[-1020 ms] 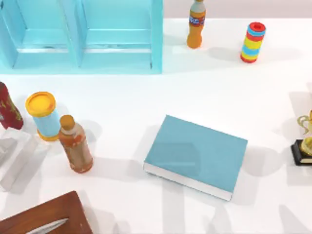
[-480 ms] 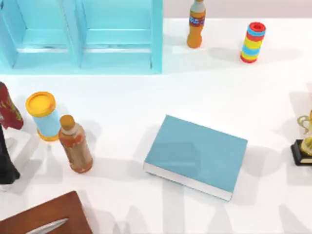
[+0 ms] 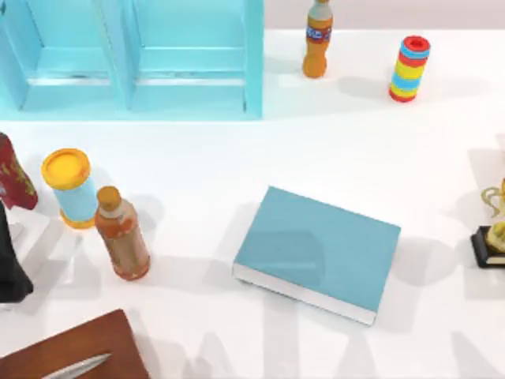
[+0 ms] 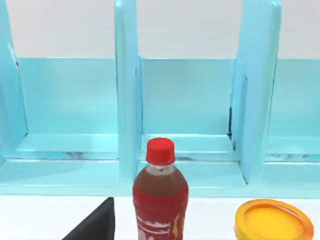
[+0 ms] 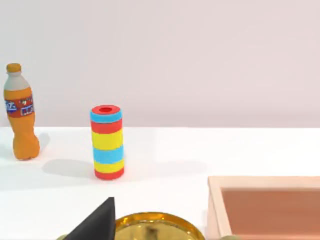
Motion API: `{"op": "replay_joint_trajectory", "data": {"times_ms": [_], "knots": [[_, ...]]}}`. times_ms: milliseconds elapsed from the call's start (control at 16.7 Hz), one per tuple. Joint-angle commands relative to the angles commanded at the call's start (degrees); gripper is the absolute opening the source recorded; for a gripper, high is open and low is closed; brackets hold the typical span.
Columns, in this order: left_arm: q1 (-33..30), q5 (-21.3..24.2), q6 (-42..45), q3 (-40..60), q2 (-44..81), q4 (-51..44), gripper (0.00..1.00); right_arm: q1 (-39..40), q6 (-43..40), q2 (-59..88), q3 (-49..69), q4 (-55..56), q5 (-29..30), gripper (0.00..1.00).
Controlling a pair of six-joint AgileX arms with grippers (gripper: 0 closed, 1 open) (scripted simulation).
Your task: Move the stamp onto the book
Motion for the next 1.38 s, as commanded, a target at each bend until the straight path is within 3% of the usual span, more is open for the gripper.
{"op": "replay_joint_trajectory", "data": {"times_ms": [420,1380], "knots": [[0.0,0.0,0.0,0.0,0.0,0.0,1.00,-5.0,-3.4,16.6,15.4,-12.3,0.9,1.00],[0.0,0.0,0.0,0.0,0.0,0.0,1.00,-22.6,-21.4,99.2,83.0,-65.5,0.8,1.00]]}}
